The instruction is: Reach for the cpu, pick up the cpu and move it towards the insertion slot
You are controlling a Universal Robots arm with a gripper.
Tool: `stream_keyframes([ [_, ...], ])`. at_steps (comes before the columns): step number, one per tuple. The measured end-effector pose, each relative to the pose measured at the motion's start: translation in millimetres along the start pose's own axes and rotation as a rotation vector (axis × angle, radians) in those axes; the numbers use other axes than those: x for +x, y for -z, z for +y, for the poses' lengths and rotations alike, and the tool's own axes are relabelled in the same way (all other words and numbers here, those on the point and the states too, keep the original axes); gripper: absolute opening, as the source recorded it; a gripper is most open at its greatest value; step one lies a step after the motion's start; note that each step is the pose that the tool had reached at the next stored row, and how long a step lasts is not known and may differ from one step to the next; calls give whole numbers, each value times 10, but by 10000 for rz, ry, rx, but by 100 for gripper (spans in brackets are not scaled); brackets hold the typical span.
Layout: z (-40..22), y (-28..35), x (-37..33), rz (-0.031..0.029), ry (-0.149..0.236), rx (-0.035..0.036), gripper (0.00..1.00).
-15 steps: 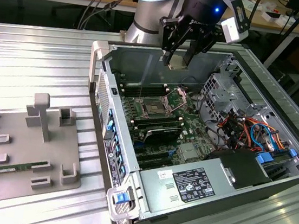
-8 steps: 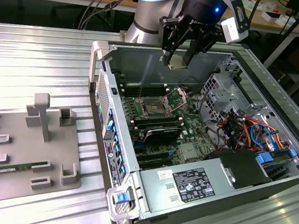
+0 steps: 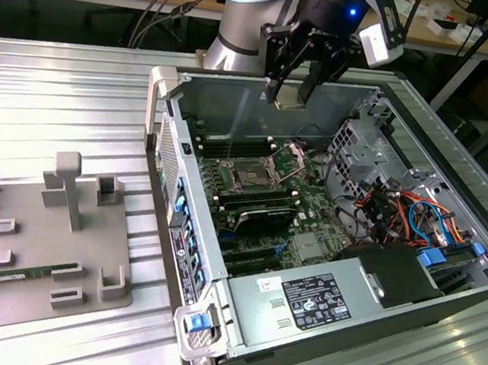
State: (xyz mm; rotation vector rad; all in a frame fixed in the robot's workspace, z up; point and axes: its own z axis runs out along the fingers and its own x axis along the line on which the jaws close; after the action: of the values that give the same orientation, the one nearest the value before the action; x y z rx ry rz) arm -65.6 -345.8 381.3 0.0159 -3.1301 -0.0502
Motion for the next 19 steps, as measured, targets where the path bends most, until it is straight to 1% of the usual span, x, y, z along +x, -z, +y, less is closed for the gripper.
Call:
stream_keyframes([
  [12, 158, -6, -86, 0, 0, 0, 55],
  [15, 213, -8, -111, 0, -1, 0, 55],
  [17, 231, -9, -119, 0, 0, -1, 55],
  [19, 234, -8, -121, 0, 1, 0, 55],
])
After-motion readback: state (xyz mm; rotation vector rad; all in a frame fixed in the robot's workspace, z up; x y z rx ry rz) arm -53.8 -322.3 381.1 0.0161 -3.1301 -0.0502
